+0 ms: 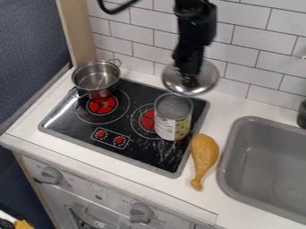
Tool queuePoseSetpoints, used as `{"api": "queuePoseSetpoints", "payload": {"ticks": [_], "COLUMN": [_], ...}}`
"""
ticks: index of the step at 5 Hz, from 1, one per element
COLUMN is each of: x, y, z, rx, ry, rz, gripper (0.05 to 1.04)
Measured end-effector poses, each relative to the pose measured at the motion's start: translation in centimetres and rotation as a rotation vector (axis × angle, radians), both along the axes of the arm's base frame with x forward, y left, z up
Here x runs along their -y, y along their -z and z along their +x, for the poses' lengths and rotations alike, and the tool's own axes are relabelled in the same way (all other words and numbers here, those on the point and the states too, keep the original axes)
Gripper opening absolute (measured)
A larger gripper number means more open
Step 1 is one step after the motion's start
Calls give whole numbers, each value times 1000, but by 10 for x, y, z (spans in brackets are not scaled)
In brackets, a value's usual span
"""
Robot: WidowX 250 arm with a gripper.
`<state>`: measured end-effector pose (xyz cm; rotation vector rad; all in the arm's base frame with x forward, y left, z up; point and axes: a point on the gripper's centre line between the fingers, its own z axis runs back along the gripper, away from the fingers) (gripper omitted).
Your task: Put the pot lid over the silver top
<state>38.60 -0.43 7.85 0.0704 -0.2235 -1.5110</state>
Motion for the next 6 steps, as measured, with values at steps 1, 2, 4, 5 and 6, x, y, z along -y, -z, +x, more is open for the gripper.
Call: {"api": "queuePoseSetpoints", "payload": {"ticks": [1, 2, 4, 5, 6], "x": [-34, -69, -132, -163, -177], "y": [0, 3, 29, 42, 53], "z": [-3, -1, 3, -2, 2], "rx": [-10, -25, -91, -129, -157], "ry": [-99, -156, -213, -263, -270], "rz": [8, 5, 0, -12, -9], "gripper": [283, 283, 283, 283, 283]}}
